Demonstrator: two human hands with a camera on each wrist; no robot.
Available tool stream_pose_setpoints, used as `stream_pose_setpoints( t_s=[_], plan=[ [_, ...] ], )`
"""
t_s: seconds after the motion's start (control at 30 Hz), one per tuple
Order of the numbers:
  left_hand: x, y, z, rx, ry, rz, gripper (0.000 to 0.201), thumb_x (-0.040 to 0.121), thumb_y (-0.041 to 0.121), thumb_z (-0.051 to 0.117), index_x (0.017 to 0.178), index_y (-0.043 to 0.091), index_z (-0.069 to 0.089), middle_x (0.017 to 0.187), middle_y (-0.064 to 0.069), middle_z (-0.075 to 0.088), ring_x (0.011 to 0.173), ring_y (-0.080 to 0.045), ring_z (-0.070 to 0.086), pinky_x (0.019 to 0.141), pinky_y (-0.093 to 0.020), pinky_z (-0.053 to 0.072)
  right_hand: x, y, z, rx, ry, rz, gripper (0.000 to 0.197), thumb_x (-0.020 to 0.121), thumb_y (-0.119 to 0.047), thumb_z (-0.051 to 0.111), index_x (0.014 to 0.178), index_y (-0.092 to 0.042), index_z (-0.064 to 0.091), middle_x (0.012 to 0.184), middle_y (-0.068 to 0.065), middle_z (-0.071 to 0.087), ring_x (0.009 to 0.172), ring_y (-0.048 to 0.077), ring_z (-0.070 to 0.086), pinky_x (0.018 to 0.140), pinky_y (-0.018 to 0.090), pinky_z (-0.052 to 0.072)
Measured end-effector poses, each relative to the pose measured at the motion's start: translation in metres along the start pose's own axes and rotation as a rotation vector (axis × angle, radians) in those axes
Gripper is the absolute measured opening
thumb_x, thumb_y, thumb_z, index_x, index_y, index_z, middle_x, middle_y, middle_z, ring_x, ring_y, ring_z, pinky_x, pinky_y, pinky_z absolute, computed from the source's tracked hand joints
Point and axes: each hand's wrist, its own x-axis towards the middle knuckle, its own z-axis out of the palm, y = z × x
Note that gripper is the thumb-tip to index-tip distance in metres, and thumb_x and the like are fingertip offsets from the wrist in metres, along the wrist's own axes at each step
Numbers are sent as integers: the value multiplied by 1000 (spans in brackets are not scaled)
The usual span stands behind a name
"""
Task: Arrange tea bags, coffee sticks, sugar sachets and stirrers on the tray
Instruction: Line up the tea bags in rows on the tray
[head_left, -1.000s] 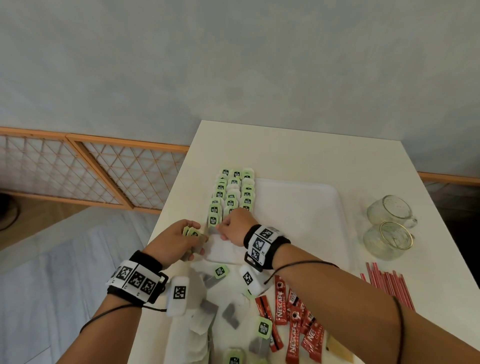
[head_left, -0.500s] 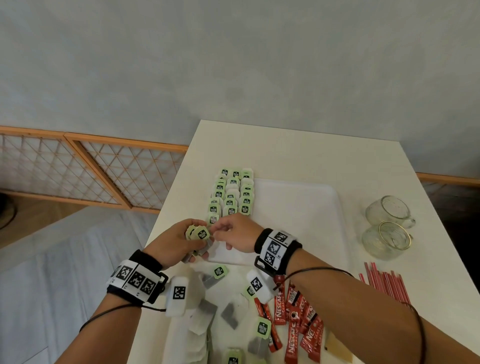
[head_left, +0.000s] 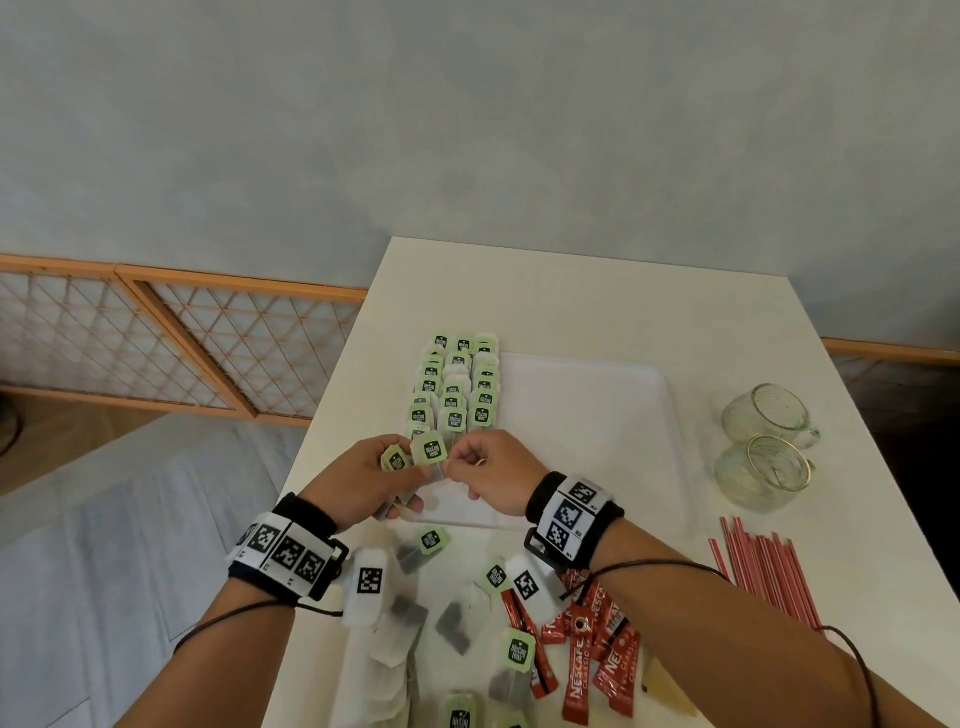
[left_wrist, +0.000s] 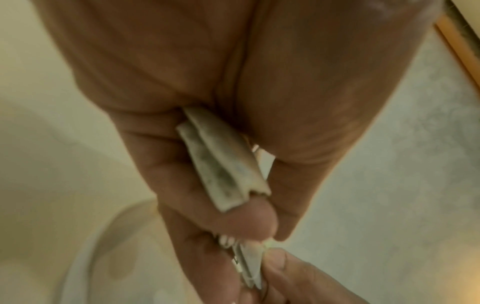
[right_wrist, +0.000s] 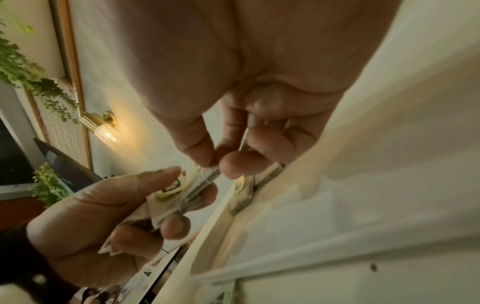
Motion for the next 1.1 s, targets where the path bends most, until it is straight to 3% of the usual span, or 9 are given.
stream_pose_setpoints(
  t_s=[0.23, 0.3, 0.37, 0.53, 0.63, 0.73, 0.83, 0.97, 1.1],
  plan=[
    [5, -1, 3, 41, 20, 18, 10, 96, 15, 66, 88, 8, 65, 63, -15, 63, 51, -18, 59, 42, -24, 40, -6, 1, 3, 101, -77, 41, 16, 93, -26, 69, 107, -25, 61, 90, -1, 64, 57, 8, 61, 65, 23, 49],
    [6, -1, 4, 64, 7, 21, 10, 96, 16, 66, 88, 11, 66, 63, -14, 65, 50, -19, 56, 42, -25, 40, -7, 2, 2, 53, -86, 22, 6, 95, -25, 66, 97, -20, 64, 81, -2, 63, 55, 5, 60, 64, 20, 47],
    [7, -2, 4, 67, 9, 11, 8, 97, 14, 65, 91, 8, 67, 64, -14, 67, 47, -18, 54, 42, -24, 40, -6, 4, 1, 0, -54, 33, 20, 97, -23, 65, 89, -5, 64, 73, 2, 61, 51, 3, 57, 58, 16, 45],
    [10, -6, 2, -1, 57, -40, 15, 98, -2, 54, 103, -3, 68, 74, -3, 73, 54, -16, 64, 41, -22, 38, 8, 13, -4, -32, 111, 103, 26, 96, -24, 65, 72, -13, 63, 65, 0, 60, 57, 15, 57, 61, 28, 49],
    [11, -6, 1, -16, 77, -68, 16, 97, -5, 53, 104, -5, 67, 74, -5, 73, 49, -15, 61, 39, -21, 38, 14, 13, -4, -82, 127, 148, 22, 93, -23, 69, 78, -7, 68, 69, 0, 60, 64, 17, 57, 68, 33, 54],
    [15, -9, 0, -51, 98, -83, 18, 97, -4, 55, 112, -3, 64, 91, -16, 71, 53, -19, 62, 39, -23, 38, 18, 8, -3, -148, 171, 146, 14, 91, -22, 72, 86, -9, 73, 79, 1, 69, 74, 15, 61, 71, 26, 51],
    [16, -12, 1, -72, 101, -93, 21, 96, -3, 56, 117, -1, 59, 90, -18, 71, 54, -23, 61, 38, -24, 38, 25, 2, -1, -216, 180, 155, 22, 90, -22, 70, 79, -3, 72, 82, 11, 73, 76, 25, 67, 73, 34, 59],
    [17, -13, 4, -78, 97, -97, 25, 97, -4, 56, 121, 2, 55, 91, -18, 71, 54, -23, 60, 39, -24, 39, 30, -4, 1, -275, 176, 190, 25, 88, -24, 68, 69, -7, 68, 68, 7, 67, 66, 24, 65, 71, 40, 61],
    [18, -14, 4, -80, 88, -96, 26, 96, -3, 56, 122, 0, 54, 91, -18, 71, 56, -24, 61, 40, -24, 40, 31, -6, 1, -260, 173, 222, 20, 87, -24, 67, 72, -11, 64, 82, 13, 75, 78, 30, 72, 73, 42, 62]
  ],
)
